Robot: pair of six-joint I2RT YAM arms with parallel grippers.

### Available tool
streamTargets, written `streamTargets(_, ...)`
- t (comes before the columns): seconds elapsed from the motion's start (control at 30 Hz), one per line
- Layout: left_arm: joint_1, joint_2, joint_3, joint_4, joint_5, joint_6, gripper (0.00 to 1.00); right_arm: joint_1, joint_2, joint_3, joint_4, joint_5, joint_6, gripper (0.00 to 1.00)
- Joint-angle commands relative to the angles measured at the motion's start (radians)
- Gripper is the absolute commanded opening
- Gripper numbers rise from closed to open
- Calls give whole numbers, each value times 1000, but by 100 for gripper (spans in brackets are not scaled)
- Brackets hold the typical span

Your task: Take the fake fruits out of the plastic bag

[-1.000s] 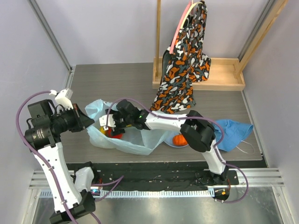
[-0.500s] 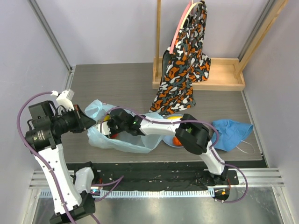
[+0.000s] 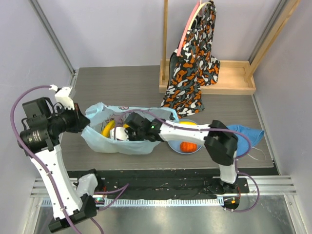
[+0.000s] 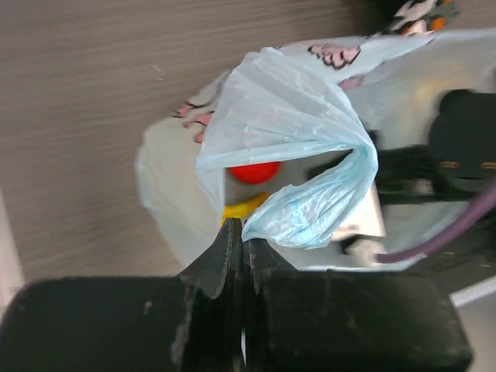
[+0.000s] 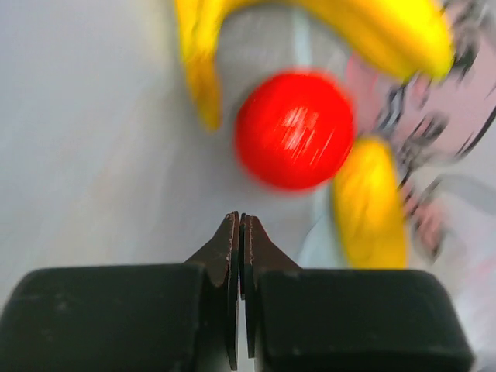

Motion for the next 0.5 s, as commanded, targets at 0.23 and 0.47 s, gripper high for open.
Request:
streamTargets(0.23,-3,-80,-203,-160,-220,492,0,1,-328,-158,-52,-42,241,1)
streamTargets(0.47,-3,-165,-314,-178,-302,544,0,-21,-322,-127,-26,-88,245,1)
